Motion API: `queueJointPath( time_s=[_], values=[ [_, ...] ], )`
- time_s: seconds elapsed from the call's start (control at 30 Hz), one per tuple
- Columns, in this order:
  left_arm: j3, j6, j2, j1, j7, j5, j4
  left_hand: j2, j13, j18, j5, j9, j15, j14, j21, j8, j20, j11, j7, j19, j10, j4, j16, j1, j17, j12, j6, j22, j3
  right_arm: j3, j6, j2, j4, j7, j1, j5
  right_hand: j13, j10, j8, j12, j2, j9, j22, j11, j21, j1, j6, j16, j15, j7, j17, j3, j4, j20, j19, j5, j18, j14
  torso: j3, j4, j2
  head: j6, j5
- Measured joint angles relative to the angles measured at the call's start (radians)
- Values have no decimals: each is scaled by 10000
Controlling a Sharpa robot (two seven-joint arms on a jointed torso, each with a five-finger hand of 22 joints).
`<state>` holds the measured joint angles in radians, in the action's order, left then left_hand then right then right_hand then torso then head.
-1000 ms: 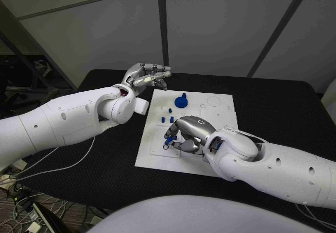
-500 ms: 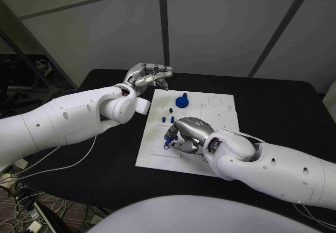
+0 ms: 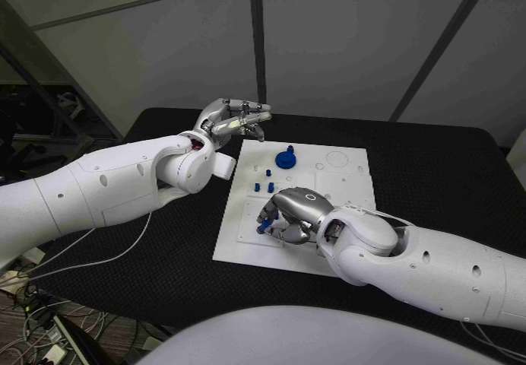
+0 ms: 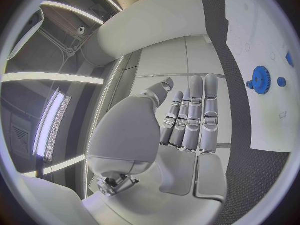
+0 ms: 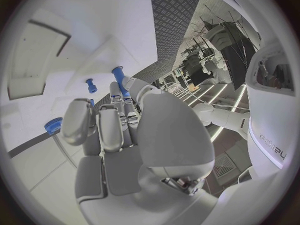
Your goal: Assemble the parts on the task board
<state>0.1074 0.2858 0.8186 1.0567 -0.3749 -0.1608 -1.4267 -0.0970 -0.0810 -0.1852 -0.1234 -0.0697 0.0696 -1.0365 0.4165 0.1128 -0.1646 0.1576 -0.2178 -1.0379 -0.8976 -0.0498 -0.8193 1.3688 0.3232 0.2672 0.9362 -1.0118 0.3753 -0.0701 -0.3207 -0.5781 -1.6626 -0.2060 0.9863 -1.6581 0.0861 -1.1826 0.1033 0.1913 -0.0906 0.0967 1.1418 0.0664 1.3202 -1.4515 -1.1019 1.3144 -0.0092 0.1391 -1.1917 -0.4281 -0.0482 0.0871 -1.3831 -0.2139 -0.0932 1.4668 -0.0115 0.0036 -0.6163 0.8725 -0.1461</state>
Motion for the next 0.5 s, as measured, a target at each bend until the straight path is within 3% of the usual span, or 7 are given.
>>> queueJointPath(
  time_s=[0.5],
  values=[
    [0,-7,43,0,11,1,-6,0,-1,0,0,0,0,0,0,0,0,0,0,0,0,0,0,0,1,0,0,0,0,-44,165,131,135,-52,4,-55,0,1,2,-18,-28,8,-6,1,0,-26,23,0,0,9,3,0,0,0,0,-33,0,0,0,1,8,0,0]
  ],
)
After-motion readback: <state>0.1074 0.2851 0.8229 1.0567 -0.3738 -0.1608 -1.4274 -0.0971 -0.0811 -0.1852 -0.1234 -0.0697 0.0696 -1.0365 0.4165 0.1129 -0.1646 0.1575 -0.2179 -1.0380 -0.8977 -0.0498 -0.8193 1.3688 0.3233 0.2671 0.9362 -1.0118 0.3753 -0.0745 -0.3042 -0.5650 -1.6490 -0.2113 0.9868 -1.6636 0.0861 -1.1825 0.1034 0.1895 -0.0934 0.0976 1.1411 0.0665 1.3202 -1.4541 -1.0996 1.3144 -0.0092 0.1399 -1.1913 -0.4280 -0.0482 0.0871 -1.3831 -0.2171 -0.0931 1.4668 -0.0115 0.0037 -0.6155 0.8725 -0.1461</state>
